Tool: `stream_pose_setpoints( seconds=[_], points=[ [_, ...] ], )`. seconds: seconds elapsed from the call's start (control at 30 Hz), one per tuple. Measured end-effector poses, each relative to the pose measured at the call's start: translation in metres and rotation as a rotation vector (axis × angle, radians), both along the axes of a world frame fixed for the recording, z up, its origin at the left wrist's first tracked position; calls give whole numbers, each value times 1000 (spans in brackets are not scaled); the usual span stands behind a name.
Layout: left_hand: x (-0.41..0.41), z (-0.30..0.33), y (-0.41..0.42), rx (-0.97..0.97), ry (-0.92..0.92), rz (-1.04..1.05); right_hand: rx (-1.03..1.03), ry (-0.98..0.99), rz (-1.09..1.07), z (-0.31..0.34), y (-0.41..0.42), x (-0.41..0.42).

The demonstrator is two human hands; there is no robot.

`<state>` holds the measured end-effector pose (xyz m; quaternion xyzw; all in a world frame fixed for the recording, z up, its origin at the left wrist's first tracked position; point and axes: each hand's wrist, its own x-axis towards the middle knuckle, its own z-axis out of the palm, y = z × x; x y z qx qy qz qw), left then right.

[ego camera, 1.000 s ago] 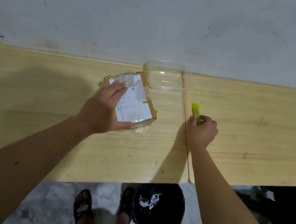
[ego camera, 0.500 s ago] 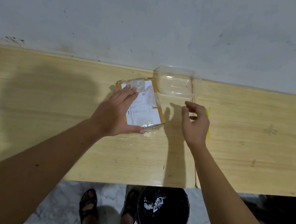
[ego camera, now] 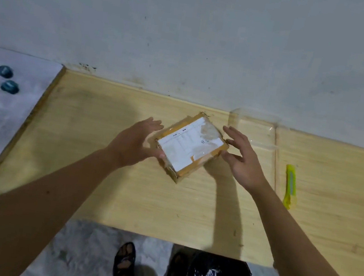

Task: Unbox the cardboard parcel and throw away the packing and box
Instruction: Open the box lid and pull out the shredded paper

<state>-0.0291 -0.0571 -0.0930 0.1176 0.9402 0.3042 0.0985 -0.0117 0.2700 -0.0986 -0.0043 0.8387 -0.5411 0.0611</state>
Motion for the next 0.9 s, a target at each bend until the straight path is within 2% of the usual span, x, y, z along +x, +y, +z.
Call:
stream_pose_setpoints(
  seconds=[0.2, 0.37, 0.47, 0.53, 0.67, 0.9],
  points=[
    [-6, -17, 3, 192, -67, 342, 60, 35, 87, -4, -4, 2],
    [-4, -16, 17, 332, 28, 492, 96, 61, 24, -8, -7, 4],
    [6, -9, 25, 406, 42, 425, 96, 72, 29, -9, -9, 4],
    [12, -5, 27, 443, -3, 288, 115, 83, 17, -7, -11, 4],
    [13, -12, 18, 386, -45, -19, 170, 126, -9, -5, -19, 6],
    [-6, -13, 10, 406, -3, 68, 312, 250, 10, 10, -21, -9]
  ],
)
